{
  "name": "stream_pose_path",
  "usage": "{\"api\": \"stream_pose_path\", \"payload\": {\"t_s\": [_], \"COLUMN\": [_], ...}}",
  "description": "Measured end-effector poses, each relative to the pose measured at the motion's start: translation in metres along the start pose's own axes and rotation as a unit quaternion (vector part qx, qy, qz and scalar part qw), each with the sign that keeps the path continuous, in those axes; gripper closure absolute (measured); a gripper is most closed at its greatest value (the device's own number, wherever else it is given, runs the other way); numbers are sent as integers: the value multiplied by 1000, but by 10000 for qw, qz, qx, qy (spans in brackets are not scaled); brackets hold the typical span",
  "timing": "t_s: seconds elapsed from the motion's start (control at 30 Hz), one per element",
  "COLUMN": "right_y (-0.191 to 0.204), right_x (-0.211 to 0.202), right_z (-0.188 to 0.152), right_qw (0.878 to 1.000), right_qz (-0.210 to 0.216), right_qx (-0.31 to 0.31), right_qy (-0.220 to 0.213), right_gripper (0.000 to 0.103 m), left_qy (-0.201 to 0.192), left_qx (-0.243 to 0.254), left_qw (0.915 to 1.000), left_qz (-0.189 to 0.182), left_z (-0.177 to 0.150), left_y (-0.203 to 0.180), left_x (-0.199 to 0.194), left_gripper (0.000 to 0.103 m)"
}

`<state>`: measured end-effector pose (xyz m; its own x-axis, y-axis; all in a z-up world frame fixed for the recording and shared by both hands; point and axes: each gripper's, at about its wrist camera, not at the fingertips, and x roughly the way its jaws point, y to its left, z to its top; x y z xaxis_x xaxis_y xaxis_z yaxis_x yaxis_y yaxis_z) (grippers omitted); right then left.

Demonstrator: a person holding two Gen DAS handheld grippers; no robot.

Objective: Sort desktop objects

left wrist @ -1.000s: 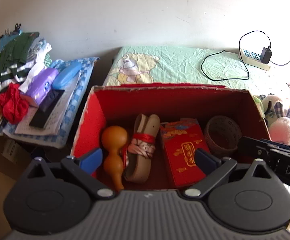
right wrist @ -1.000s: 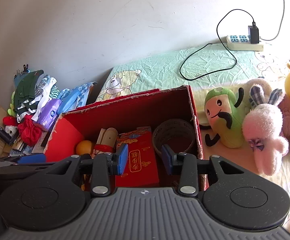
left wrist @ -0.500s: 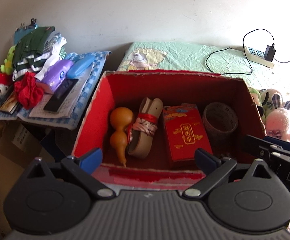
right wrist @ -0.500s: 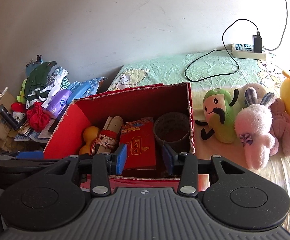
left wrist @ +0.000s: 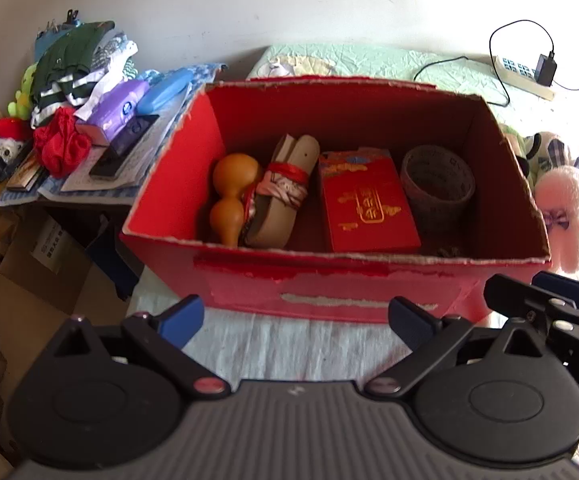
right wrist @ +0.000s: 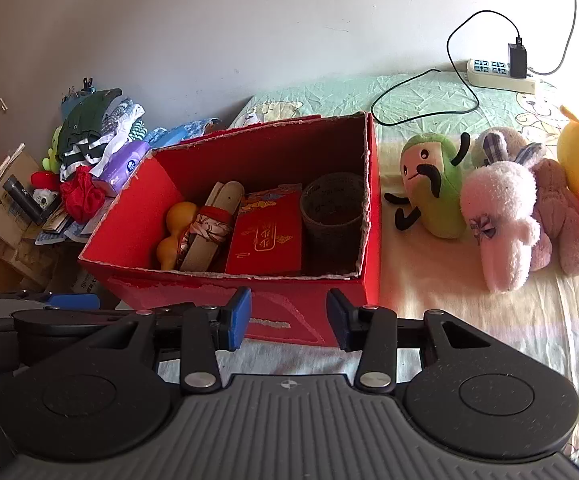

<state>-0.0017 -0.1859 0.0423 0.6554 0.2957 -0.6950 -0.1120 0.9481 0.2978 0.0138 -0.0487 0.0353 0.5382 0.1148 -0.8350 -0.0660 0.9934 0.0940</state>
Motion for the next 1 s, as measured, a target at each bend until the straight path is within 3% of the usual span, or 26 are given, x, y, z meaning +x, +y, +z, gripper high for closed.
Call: {"api": "stream_pose_path", "payload": {"t_s": [0.47, 0.63, 1.0], "right_y": [-2, 4, 45], "right_x": [11, 22, 40], "right_z": [-24, -32, -31], "right_qw": [9982, 9970, 9930], "right_qz": [-13, -150, -291], "right_qx": [-201, -294, -854], "right_qy": [560, 701, 760], "right_gripper": [57, 50, 50], "left_qy": [592, 793, 894], "left_qx": [57, -52, -168], "left_qw": [9979, 9964, 9954], "left_qz": [251, 309, 289], "left_z": [-31, -41, -38], "left_y": [-6, 4, 42], "left_x": [19, 29, 44], "left_gripper": [4, 4, 4]}}
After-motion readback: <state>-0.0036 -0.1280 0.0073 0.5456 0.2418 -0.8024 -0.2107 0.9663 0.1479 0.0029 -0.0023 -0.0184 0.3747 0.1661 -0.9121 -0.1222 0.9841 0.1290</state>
